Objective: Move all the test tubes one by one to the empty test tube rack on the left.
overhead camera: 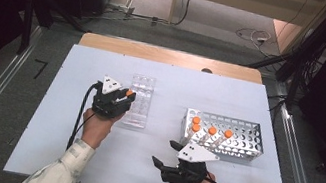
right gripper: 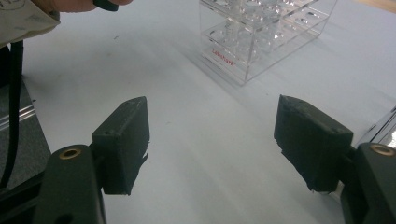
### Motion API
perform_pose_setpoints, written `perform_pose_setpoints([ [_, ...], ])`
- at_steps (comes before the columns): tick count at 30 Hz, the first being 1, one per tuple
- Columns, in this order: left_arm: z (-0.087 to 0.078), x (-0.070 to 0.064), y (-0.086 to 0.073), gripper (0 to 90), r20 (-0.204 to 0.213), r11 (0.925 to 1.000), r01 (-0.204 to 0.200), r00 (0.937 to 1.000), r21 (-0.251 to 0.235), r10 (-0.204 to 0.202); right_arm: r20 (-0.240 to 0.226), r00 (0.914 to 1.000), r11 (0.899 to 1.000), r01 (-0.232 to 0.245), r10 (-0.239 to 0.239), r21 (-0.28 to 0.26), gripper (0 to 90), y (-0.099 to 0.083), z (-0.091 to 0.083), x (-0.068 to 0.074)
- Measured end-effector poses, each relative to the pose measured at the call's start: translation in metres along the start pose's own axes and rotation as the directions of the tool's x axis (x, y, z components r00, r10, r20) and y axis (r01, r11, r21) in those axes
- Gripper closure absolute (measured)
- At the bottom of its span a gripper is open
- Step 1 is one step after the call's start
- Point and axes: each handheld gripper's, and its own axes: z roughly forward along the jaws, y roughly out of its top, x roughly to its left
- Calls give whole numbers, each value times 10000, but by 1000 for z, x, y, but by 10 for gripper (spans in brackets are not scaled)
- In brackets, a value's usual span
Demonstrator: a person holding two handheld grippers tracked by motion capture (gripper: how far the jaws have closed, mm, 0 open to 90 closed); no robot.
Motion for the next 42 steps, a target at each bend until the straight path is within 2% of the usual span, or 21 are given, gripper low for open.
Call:
perform_pose_setpoints([
  [4, 0, 0, -1, 591, 161, 9999, 110, 9998, -35, -109, -11, 10000, 10000, 3, -3, -5, 253, 0, 0, 0],
  [7, -4, 0, 0, 482, 125, 9994, 294, 9995, -170, -292, 24, 10000, 10000, -20, 20, -74, 253, 0, -2, 0],
  [8, -6, 0, 0, 482, 116, 9991, 343, 9994, -251, -340, 24, 10000, 10000, -20, 20, -74, 253, 0, -2, 0],
  [10, -11, -1, 1, 418, 65, 9986, 310, 9995, -424, -307, 48, 10000, 10000, -28, 29, -91, 253, 0, -3, -1],
  [15, -24, -4, -5, 178, -210, 9981, 281, 9994, -544, -293, 151, 9998, 9998, -136, 138, -172, 253, -3, -9, -3],
  [21, -41, 0, -20, 138, -27, 9946, 691, 9976, -781, -695, 284, 9993, 9993, -252, 260, -272, 253, -6, -16, -7],
  [30, -56, -2, -38, 132, 107, 9967, 558, 9984, -597, -552, 683, 9956, 9969, -607, 641, -505, 255, -16, -37, -17],
  [33, -57, -2, -43, 132, 274, 9963, 711, 9972, -481, -698, 781, 9944, 9962, -663, 706, -567, 255, -19, -42, -20],
  [38, -58, -6, -46, 132, 293, 9974, 534, 9982, -494, -520, 1186, 9882, 9935, -889, 969, -711, 261, -27, -56, -29],
  [42, -60, -7, -46, 132, 345, 9971, 550, 9980, -535, -532, 1715, 9779, 9913, -1088, 1200, -736, 269, -36, -65, -40],
])
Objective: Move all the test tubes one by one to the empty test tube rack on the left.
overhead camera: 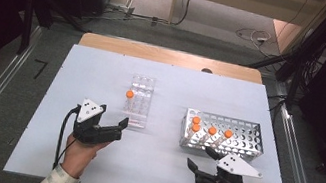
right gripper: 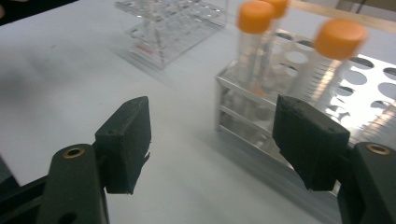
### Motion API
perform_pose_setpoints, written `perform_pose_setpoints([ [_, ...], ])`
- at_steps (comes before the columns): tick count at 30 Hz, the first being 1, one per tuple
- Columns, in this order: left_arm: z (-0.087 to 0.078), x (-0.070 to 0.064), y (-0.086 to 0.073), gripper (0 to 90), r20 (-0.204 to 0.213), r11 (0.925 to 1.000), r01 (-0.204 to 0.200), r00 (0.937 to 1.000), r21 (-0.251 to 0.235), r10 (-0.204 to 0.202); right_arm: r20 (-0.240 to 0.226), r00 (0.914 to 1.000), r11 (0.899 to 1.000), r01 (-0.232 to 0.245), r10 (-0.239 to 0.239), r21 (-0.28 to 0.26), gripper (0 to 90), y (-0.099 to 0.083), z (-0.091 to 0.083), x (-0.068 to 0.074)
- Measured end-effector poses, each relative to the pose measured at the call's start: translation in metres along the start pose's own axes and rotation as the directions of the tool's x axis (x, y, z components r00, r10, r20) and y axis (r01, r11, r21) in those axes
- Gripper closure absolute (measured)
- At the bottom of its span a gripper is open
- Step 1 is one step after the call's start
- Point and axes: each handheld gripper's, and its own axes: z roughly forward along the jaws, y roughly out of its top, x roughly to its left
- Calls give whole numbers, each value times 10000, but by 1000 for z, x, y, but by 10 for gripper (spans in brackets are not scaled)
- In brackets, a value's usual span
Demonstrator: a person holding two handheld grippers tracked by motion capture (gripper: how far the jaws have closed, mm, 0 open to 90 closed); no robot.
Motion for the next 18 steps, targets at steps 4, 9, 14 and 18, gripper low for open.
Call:
perform_pose_setpoints([
  [4, -1, -1, -1, 132, 8, 10000, 3, 10000, -1, -3, 492, 9983, 9995, -310, 313, -69, 282, -4, -5, -13],
  [9, -1, 0, -2, 132, 37, 10000, 14, 10000, 50, -14, 996, 9938, 9986, -475, 494, -215, 294, -7, -10, -25],
  [14, -1, 0, -3, 132, 14, 10000, 31, 10000, 49, -31, 1538, 9858, 9975, -626, 671, -335, 295, -10, -10, -35],
  [18, 0, 0, -3, 132, 0, 10000, -3, 10000, 93, 3, 1974, 9765, 9959, -794, 865, -434, 320, -11, -8, -43],
])
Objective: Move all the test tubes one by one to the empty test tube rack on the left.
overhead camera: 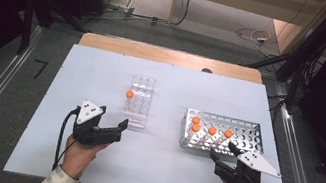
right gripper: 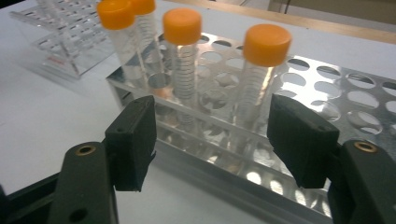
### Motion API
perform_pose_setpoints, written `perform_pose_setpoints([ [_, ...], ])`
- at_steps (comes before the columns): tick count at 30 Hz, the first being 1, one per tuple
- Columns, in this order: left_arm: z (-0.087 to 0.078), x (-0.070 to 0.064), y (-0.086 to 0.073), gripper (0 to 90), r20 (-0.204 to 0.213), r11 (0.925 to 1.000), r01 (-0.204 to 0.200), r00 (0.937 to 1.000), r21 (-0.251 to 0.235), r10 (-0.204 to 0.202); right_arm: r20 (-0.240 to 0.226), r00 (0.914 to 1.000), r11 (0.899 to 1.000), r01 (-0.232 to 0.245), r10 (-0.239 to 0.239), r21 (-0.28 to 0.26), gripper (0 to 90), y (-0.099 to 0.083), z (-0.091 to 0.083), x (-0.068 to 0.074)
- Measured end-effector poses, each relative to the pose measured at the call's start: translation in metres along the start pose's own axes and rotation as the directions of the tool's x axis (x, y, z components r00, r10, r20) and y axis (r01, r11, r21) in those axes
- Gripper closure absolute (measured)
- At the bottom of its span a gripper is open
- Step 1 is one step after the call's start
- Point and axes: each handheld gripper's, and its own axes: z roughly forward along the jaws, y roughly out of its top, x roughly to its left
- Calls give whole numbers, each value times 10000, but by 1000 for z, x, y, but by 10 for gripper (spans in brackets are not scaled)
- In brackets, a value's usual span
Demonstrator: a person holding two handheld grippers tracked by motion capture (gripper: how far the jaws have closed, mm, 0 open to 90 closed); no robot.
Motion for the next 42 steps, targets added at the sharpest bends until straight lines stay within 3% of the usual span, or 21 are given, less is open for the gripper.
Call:
perform_pose_setpoints([
  [5, 0, 0, 0, 132, 0, 10000, -10, 10000, 8, 10, 373, 9992, 9997, -144, 151, -193, 413, 2, 3, -9],
  [16, 1, -1, -1, 134, 41, 10000, -16, 10000, 65, 15, 458, 9986, 9992, -241, 255, -307, 603, 6, 17, -16],
  [42, 3, -2, -2, 136, 27, 9999, -42, 10000, 138, 42, 574, 9982, 9997, -178, 187, -164, 712, 5, 29, -17],
])
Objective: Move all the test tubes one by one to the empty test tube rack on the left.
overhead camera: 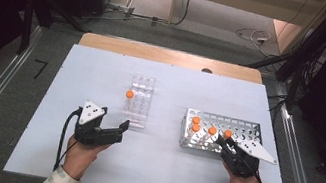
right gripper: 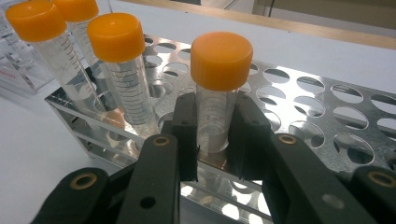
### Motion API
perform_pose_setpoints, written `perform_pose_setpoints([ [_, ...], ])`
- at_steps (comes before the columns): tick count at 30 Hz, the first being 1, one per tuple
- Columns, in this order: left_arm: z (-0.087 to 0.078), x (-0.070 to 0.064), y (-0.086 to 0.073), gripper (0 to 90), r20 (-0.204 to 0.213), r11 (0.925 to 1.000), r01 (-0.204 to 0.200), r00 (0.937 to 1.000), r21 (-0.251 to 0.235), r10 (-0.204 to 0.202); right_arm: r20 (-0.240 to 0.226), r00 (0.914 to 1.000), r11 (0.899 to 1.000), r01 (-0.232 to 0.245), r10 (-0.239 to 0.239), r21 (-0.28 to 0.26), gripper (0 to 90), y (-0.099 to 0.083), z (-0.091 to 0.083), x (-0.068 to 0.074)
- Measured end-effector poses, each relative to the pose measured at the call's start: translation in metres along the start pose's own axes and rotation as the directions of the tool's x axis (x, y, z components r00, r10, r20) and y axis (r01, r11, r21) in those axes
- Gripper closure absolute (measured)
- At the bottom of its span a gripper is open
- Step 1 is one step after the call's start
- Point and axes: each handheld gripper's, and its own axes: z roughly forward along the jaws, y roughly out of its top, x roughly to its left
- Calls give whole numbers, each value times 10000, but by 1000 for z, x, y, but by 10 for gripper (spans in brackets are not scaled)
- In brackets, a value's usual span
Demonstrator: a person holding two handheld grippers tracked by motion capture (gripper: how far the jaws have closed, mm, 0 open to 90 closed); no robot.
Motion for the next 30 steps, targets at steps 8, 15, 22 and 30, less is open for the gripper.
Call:
perform_pose_setpoints([
  [8, 0, 0, 0, 136, -3, 10000, 7, 10000, -3, -7, -30, 10000, 9999, 9, -10, -131, 712, 3, -3, 0],
  [15, 1, -1, -1, 136, 5, 10000, 1, 10000, 33, -1, -57, 9999, 9984, -91, 88, -558, 713, 14, -13, -1],
  [22, 1, -1, -1, 136, 23, 10000, -44, 10000, 72, 44, -51, 10000, 9945, -50, 44, -1049, 714, 26, -27, 0],
  [30, 1, -3, -1, 136, 74, 10000, -27, 10000, 25, 27, -188, 9998, 9888, -104, 77, -1492, 715, 34, -46, 0],
])
